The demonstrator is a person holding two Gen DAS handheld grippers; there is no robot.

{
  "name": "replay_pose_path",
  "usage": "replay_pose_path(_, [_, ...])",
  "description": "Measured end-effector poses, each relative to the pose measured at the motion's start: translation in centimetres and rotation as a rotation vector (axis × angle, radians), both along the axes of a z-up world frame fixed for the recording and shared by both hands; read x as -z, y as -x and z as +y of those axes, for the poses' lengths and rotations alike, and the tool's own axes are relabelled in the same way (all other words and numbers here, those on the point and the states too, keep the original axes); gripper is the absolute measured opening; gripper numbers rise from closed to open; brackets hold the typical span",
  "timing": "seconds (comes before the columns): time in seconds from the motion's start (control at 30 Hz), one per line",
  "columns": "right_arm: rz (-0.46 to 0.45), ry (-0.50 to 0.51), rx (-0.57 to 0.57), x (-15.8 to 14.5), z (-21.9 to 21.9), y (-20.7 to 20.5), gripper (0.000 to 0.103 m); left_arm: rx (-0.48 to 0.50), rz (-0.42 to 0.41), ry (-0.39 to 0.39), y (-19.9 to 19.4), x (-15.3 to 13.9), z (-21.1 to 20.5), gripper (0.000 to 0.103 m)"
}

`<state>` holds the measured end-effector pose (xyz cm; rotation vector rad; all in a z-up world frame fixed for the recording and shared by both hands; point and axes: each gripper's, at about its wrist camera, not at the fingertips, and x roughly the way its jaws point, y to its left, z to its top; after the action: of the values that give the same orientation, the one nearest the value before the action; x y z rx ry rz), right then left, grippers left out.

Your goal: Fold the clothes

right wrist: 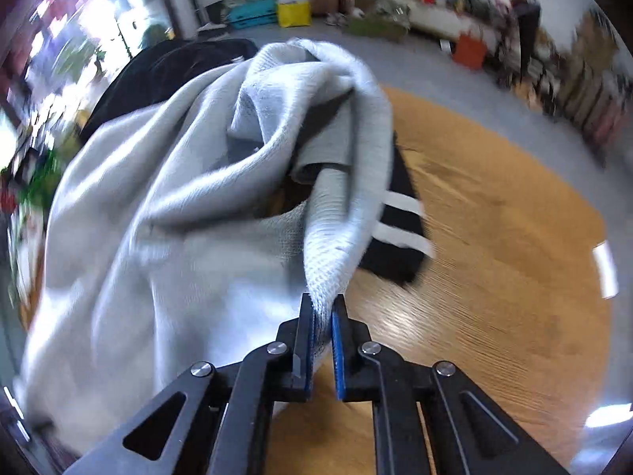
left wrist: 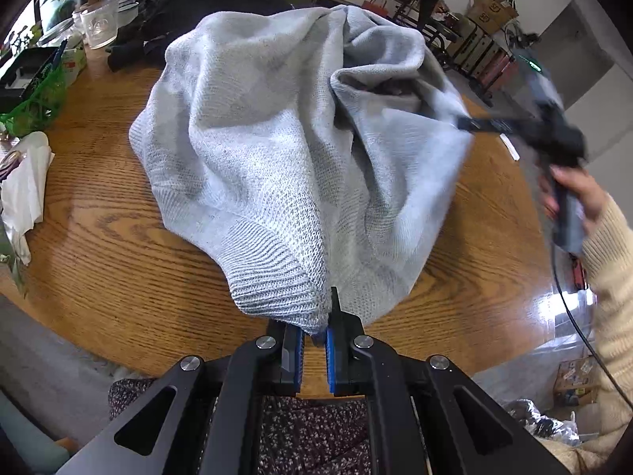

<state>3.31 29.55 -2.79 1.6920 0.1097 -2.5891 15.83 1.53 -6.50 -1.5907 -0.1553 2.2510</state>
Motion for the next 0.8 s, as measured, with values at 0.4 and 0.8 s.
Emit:
replay_pose_path(0.4, [-0.056, -0.039, 0.167, -1.5, 7.1, -20.1, 0.008, 0.187, -0.09, -0.043, -3.3, 0.0, 4.2, 0.011])
replay_pose_path(0.8, [-0.065, -0.189, 0.468, -2.2, 16.0, -27.7, 0.009, 0.295, -0.264, -0.122, -2.5, -1.1, 4.2, 0.022])
